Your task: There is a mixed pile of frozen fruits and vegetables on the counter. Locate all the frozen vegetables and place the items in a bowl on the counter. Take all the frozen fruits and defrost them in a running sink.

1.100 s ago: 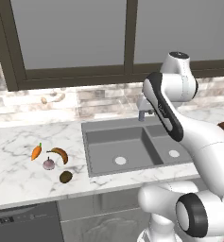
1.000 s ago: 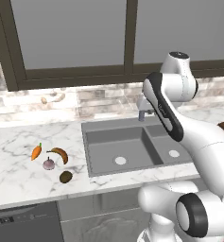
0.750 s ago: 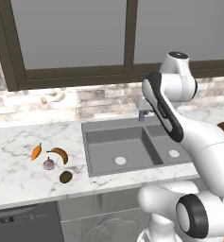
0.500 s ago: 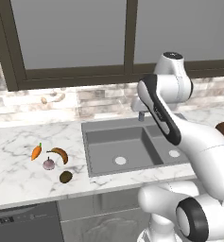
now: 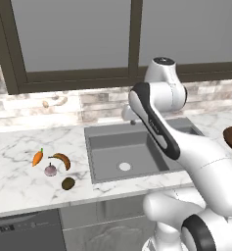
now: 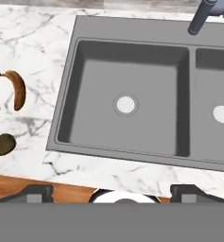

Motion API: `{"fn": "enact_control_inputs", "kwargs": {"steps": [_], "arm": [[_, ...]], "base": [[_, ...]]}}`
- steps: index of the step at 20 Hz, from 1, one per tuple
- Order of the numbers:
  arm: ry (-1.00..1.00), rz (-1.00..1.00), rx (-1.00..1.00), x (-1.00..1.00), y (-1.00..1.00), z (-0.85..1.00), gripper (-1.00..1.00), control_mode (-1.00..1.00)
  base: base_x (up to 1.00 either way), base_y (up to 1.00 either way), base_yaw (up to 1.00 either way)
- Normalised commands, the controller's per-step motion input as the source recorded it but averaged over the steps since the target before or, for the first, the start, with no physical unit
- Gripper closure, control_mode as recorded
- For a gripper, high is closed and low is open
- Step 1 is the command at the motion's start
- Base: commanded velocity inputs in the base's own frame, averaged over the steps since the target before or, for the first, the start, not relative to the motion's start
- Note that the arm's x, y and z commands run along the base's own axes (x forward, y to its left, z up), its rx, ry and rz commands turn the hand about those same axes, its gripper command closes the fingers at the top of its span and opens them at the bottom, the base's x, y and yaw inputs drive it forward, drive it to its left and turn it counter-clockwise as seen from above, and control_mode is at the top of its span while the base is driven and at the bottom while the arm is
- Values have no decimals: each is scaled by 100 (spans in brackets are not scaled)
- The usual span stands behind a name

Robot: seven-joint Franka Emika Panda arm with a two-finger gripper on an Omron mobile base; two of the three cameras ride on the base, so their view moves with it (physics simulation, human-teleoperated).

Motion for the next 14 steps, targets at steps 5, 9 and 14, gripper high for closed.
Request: {"fn": "enact_control_inputs", "kwargs": {"steps": [5,9,14], "arm": [[3,3,4,-2,42,-6,-100,-100],[2,2,3,-4,19,-4,-100,-100],[0,0,-4,-5,13,-10,-100,-100]], "base": [[0,0,0],[0,0,0],[0,0,0]]}}
